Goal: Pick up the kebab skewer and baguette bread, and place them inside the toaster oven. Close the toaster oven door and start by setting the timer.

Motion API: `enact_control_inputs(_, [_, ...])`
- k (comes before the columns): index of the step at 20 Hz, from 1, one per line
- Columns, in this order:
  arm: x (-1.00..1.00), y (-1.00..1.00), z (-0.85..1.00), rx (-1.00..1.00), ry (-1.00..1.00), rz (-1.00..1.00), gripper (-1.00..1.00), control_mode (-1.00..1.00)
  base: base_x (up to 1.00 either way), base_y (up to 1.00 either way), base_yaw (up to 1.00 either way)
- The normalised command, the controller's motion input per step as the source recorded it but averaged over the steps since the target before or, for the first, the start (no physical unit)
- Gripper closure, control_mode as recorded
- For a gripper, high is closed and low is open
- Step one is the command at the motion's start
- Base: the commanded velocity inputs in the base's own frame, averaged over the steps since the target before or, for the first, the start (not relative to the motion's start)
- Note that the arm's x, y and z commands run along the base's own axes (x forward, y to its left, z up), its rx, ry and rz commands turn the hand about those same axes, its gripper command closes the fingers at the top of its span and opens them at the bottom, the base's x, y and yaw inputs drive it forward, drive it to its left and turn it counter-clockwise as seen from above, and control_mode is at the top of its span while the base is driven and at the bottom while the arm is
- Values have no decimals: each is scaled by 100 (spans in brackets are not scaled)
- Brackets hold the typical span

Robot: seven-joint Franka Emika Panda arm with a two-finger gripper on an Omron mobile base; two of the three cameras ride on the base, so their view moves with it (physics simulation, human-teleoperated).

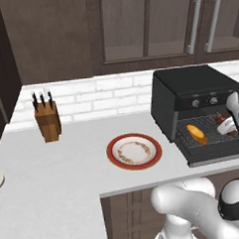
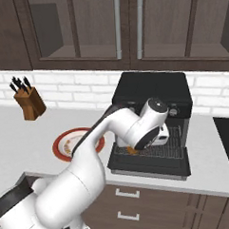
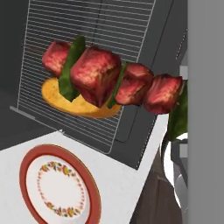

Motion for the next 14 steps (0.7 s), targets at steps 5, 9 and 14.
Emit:
enact_control_inputs(5, [35,-16,-31,2,-1,11,100,-100,0,0,0])
enact_control_inputs(9, [36,-36,-11,1,0,11,100,-100,0,0,0])
enact_control_inputs(14, [17,-25,-26,0,1,7,100,-100,0,0,0])
